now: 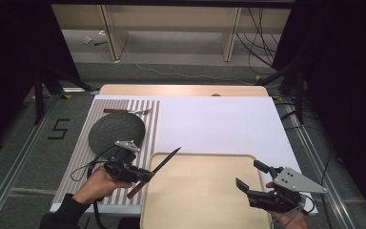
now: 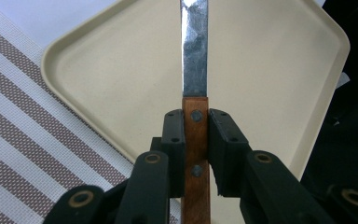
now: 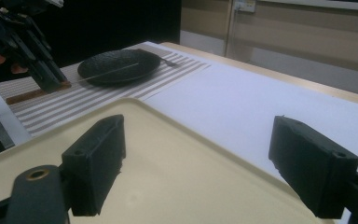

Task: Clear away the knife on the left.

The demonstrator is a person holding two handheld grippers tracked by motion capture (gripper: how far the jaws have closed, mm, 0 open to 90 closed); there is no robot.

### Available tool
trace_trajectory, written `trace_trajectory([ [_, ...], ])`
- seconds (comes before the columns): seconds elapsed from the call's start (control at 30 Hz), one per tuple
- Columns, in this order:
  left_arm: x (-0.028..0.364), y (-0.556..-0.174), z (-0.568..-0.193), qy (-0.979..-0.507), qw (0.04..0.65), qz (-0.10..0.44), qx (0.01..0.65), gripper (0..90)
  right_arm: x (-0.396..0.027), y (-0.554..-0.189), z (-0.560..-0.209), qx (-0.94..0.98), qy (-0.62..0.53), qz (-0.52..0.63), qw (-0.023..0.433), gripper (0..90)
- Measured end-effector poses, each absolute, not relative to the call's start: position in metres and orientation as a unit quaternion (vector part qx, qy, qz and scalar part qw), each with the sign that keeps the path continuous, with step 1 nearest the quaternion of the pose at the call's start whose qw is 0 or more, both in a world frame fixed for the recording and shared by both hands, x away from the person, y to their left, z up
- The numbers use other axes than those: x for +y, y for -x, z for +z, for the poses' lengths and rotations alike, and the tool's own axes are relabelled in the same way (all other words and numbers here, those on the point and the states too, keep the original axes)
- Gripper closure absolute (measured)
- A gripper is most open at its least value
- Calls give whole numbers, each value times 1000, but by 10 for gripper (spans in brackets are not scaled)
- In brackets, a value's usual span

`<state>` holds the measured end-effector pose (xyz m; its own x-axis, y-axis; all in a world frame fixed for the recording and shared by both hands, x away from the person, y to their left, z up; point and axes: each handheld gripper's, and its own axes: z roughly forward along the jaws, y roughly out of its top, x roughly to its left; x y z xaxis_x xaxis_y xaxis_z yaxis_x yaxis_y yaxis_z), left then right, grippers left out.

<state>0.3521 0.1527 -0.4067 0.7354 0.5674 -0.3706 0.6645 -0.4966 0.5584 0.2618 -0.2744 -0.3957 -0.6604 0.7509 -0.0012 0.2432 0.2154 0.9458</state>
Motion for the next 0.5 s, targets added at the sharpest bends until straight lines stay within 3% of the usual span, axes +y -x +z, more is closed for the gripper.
trace_trajectory([
  [0.5, 132, -351, -415, -871, 339, -85, 347, 769, -274, -262, -396, 741, -335, 530, 241, 197],
])
